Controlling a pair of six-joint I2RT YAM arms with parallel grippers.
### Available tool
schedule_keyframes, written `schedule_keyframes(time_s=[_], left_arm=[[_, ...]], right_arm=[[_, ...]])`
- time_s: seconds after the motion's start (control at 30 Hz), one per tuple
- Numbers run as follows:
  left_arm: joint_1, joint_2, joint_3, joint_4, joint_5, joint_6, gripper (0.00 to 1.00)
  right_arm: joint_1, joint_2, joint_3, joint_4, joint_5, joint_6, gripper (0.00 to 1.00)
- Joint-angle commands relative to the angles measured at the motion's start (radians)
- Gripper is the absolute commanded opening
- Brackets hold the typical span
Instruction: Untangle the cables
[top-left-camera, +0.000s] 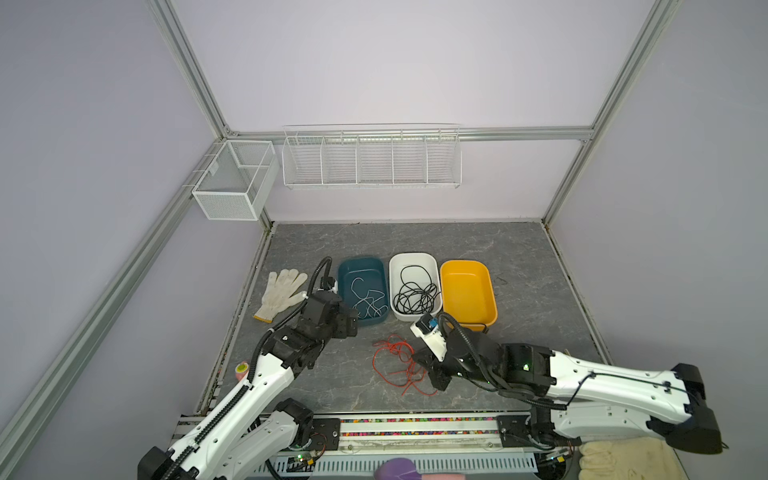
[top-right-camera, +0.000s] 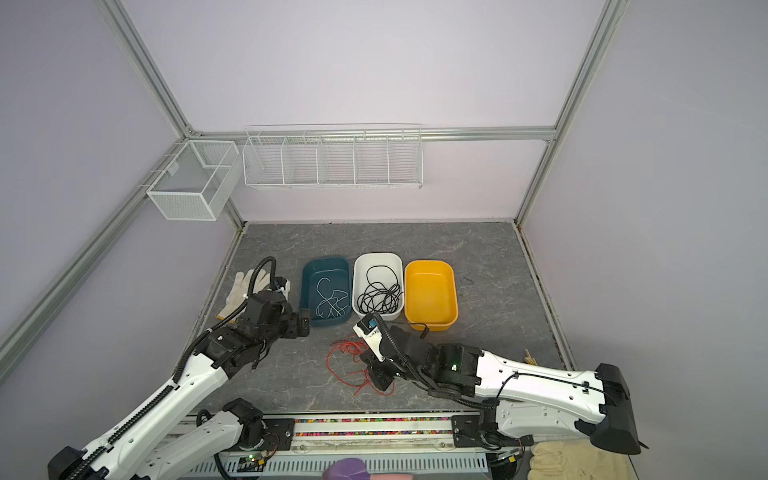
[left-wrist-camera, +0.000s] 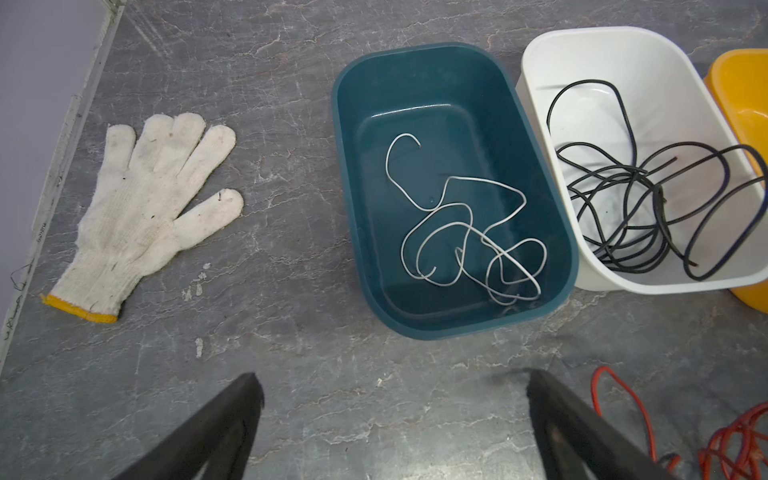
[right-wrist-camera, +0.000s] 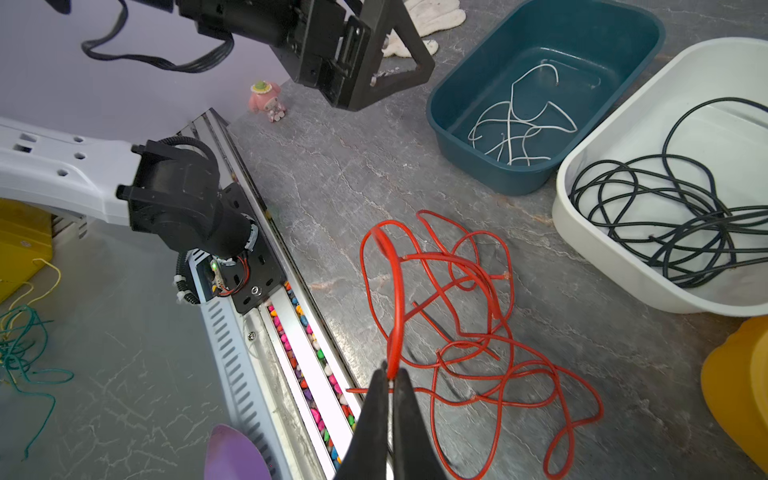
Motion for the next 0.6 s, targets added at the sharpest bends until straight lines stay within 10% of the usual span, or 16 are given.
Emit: schedule_keyframes(time_s=[0.0, 0.57], left_arm=[[-0.007, 0.005, -0.005, -0.009, 0.006, 0.001, 0.99], [-0.01, 0.017, -0.005, -0.009, 0.02, 0.0, 0.99]], right_arm=[[0.002, -0.034, 0.059, -0.003, -0.014, -0.047, 0.06], [-0.008, -0.069, 0.232, -0.071, -0.026, -0.12, 0.06]])
